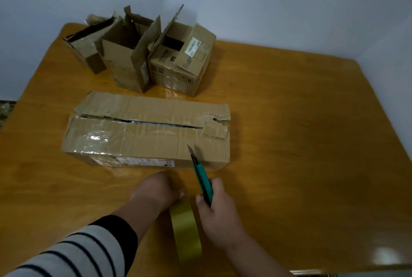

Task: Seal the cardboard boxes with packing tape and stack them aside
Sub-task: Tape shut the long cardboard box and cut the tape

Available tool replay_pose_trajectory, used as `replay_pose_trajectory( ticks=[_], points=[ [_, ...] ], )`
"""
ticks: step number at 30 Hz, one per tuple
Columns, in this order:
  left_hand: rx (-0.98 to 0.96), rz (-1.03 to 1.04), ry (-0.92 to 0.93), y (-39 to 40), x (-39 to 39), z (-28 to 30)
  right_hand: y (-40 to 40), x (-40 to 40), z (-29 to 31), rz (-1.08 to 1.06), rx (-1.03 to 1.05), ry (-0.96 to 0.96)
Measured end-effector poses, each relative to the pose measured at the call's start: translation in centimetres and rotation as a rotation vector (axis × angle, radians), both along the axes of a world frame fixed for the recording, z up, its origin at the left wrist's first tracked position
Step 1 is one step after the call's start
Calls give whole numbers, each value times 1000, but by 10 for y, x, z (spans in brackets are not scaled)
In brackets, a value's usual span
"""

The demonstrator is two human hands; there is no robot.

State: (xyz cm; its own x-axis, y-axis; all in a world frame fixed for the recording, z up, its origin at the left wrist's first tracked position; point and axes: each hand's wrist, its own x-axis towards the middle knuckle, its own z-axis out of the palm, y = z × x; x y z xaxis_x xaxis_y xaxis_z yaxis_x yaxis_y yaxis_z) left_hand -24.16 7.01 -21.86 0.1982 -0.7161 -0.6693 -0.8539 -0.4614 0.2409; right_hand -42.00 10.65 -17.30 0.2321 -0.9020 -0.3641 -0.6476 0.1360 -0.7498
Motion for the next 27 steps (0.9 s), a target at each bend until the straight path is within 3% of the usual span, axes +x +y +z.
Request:
replay_pose_trajectory(
  ticks=[4,9,13,16,19,22,24,27],
  points=[
    [-4,57,133,-5,4,2,4,-11,4,-71,-166,17],
    [-35,-144,28,-2,12,21,-15,-34,-3,-453,-203,39],
    [90,-450,-16,-14,-2,57,-35,-43,-20,-378,3,269],
    [115,-516,52,-26,-16,97,-46,-40,-31,-279,50,493],
    [-49,-410,196,-39,-22,130,-55,-38,-34,-221,75,646],
    [-394,-149,306,-53,-21,145,-63,-40,-30,-161,90,742],
    [-584,-41,299,-63,-15,144,-72,-41,-19,-215,33,638],
    [-662,-138,194,-78,0,134,-94,-32,9,-392,-107,273]
  ],
)
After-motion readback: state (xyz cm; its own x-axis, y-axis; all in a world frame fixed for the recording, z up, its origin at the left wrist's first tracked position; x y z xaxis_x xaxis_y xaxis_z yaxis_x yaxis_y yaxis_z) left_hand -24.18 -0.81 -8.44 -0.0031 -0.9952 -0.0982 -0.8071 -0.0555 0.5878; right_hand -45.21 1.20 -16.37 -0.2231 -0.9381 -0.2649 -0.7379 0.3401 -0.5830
